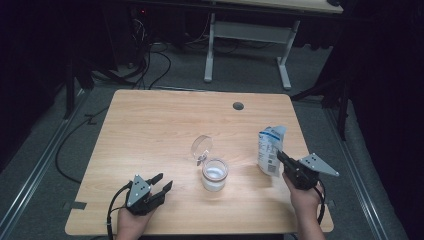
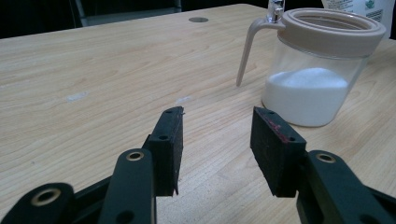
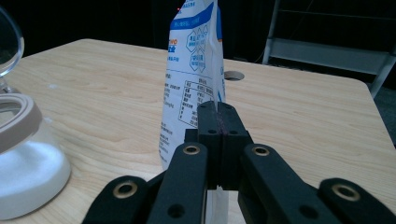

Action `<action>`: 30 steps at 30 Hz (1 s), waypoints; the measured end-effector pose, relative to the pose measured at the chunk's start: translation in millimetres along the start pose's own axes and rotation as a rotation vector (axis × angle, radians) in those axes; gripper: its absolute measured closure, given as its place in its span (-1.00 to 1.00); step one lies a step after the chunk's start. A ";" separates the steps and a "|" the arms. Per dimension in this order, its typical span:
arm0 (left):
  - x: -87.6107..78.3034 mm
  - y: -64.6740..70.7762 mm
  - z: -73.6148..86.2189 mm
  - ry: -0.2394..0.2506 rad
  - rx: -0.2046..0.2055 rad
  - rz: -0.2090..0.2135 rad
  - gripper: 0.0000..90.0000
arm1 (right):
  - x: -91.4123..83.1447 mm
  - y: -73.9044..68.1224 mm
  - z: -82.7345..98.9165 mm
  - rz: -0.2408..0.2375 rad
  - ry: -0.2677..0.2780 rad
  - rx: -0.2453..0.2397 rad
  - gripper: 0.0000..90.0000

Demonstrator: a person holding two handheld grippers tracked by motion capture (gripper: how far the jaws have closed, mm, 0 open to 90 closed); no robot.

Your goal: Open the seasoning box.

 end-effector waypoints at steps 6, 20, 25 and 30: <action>-0.4 0.0 0.4 -0.001 -0.004 -0.004 0.21 | 1.0 4.8 1.8 0.020 0.012 0.003 1.00; -1.9 0.8 0.3 -0.004 0.003 0.007 0.21 | -6.3 8.5 21.7 0.046 -0.002 0.005 0.95; -1.8 1.7 0.0 0.001 0.007 0.015 0.21 | -11.4 6.0 25.5 0.049 -0.013 0.012 0.85; -1.6 1.9 0.1 -0.001 0.009 0.019 0.21 | -13.5 3.1 28.8 0.053 -0.023 0.016 0.68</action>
Point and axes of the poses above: each handheld gripper's, and its own axes: x roughly forward along the jaws, z roughly out of its underside, y roughly to its right, the point moved 1 cm from there along x, roughly forward along the jaws, and after that the axes turned 1 degree about z, right-handed, at the moved point
